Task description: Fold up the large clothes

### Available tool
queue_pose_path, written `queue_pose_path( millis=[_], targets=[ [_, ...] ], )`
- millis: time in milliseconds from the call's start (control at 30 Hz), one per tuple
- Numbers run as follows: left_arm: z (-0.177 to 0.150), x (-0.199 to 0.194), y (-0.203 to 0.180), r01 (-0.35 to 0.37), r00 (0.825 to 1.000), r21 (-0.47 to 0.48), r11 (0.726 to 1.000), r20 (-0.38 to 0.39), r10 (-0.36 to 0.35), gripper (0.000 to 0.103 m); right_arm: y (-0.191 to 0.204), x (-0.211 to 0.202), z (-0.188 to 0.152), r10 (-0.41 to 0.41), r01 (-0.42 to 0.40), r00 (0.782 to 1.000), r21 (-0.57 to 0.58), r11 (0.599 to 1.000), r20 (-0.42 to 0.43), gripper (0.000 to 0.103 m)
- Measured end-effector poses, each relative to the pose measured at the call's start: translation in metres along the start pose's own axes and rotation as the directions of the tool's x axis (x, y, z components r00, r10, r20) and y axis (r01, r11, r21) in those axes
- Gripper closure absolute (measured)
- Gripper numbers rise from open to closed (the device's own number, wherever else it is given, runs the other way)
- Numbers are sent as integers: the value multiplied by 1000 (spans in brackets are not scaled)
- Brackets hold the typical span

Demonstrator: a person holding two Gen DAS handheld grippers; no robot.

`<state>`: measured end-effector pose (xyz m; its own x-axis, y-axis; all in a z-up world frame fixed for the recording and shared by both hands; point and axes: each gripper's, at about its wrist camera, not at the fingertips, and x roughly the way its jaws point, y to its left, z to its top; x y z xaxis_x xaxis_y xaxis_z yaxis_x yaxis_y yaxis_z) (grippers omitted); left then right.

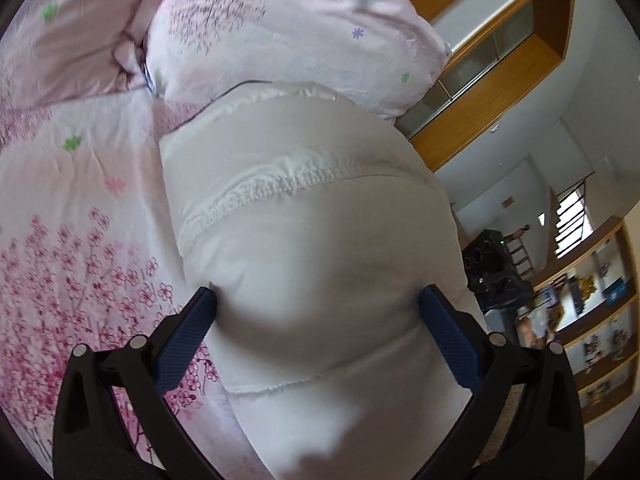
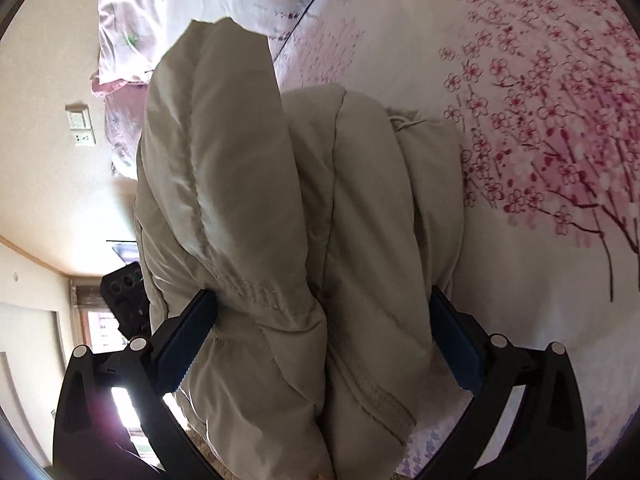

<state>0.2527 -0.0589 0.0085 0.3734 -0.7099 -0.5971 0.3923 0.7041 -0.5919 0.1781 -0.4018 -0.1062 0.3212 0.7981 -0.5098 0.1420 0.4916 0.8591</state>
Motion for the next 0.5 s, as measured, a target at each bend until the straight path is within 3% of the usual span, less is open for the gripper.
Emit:
queue_pose_path(
  millis=[267,500],
  targets=[
    [3,10,23,77,996,-90,993,-44,-82,2,7,26,10,61,-63,997,-25,998,-55,1],
    [0,10,33,118,991,-113,987,-55,-125,2,26,51,22,66,-72,994,-71,995,-81,1]
  ],
)
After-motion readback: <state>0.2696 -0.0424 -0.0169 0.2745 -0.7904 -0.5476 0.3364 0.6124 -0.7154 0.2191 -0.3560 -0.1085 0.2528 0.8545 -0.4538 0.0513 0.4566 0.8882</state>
